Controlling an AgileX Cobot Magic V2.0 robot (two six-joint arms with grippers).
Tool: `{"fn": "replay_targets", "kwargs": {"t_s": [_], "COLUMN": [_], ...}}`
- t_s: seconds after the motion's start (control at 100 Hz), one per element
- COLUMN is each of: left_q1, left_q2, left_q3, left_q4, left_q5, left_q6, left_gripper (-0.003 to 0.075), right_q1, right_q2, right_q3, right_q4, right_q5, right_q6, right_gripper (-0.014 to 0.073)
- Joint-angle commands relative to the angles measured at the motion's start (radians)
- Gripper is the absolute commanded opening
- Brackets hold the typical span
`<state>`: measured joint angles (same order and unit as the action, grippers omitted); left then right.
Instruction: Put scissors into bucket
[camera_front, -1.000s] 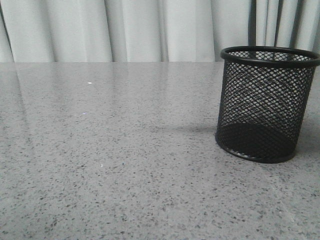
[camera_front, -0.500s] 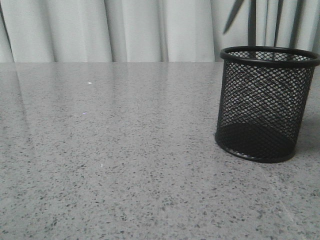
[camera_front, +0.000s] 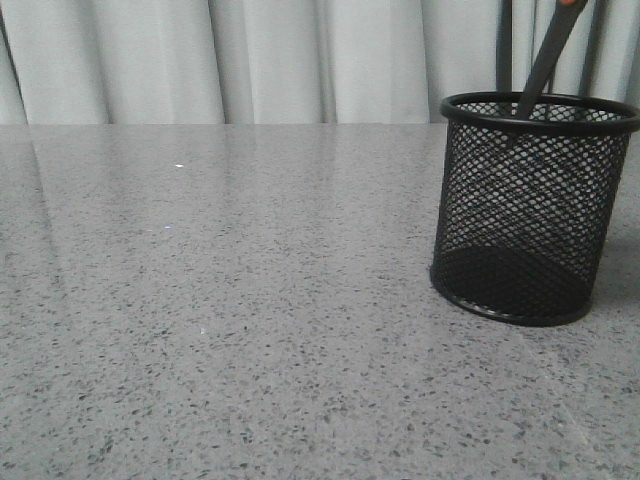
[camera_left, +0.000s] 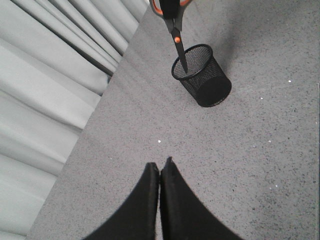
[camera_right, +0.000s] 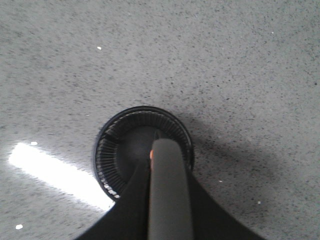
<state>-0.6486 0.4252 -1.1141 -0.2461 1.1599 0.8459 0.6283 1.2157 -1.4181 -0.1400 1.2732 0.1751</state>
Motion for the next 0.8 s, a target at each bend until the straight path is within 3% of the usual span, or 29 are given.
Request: {"fn": "replay_targets", "kwargs": {"t_s": [0.0, 0.41, 0.51, 0.67, 0.79], "left_q1": [-0.006, -0.006, -0.006, -0.006, -0.006], "left_q2": [0.014, 0.014, 0.014, 0.014, 0.014], "left_q3": [-0.026, -0.026, -0.026, -0.026, -0.026], "left_q4": [-0.016, -0.031, -0.034, -0.035, -0.035], "left_q5": [-0.105, -0.102, -0.084, -0.078, -0.073], "left_q6": [-0.014, -0.014, -0.014, -0.014, -0.014], "left_gripper": [-0.0021, -0.0021, -0.0021, -0.0021, -0.0021], "right_q1": [-0.006, -0.006, -0.006, -0.006, -0.006], "right_q2": [0.03, 0.195, 0.196, 0.192, 0.192], "right_q3": [-0.021, -0.021, -0.021, -0.034, -0.077], "right_q4": [-0.067, -0.061, -0.048, -0.044, -0.041], "right_q5": [0.022, -0.023, -0.03, -0.011, 0.017], "right_q6": [0.001, 0.001, 0.001, 0.001, 0.001], "right_gripper": [-0.0066, -0.0045, 0.0071, 0.0335, 0.0398]}}
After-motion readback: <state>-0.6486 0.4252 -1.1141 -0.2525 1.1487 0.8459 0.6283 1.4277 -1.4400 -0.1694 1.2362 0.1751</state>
